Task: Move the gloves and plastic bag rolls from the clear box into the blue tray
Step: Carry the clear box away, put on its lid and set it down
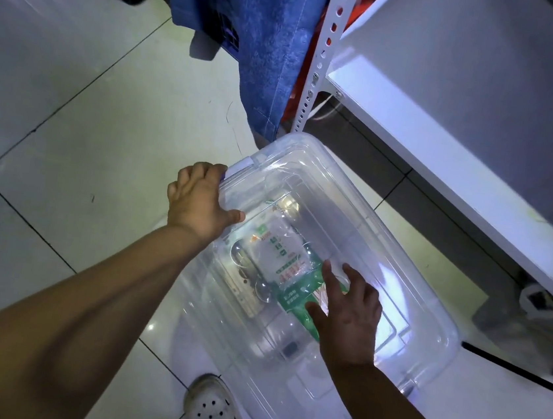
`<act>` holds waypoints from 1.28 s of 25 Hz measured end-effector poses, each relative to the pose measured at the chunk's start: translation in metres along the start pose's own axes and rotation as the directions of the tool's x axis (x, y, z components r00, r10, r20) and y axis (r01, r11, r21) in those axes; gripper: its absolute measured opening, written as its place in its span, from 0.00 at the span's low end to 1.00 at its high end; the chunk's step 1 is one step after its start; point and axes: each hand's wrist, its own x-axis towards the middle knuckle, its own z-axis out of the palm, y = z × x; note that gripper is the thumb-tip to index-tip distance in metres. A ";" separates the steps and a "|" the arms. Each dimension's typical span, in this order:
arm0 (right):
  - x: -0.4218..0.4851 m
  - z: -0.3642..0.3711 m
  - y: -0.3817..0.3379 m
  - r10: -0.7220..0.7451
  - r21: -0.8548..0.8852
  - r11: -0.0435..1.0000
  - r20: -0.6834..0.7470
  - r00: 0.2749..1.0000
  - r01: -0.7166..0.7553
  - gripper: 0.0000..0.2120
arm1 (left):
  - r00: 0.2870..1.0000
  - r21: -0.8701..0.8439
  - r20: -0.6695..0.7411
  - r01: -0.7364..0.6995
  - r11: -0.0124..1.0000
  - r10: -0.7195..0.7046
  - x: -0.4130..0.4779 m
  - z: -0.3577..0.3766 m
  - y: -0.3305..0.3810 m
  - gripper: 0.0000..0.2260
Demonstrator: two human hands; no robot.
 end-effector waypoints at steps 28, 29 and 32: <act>-0.077 -0.169 0.126 0.620 0.773 0.103 0.442 0.648 -0.626 0.06 | 0.714 -0.811 0.290 0.536 0.232 -0.637 -0.232 -0.062 0.060 0.09; -0.084 -0.193 0.125 0.615 0.787 0.095 0.435 0.658 -0.610 0.06 | 0.728 -0.821 0.267 0.515 0.246 -0.632 -0.242 -0.079 0.071 0.07; -0.106 -0.258 0.124 0.639 0.823 0.034 0.418 0.646 -0.567 0.06 | 0.795 -0.859 0.230 0.437 0.267 -0.562 -0.264 -0.126 0.106 0.07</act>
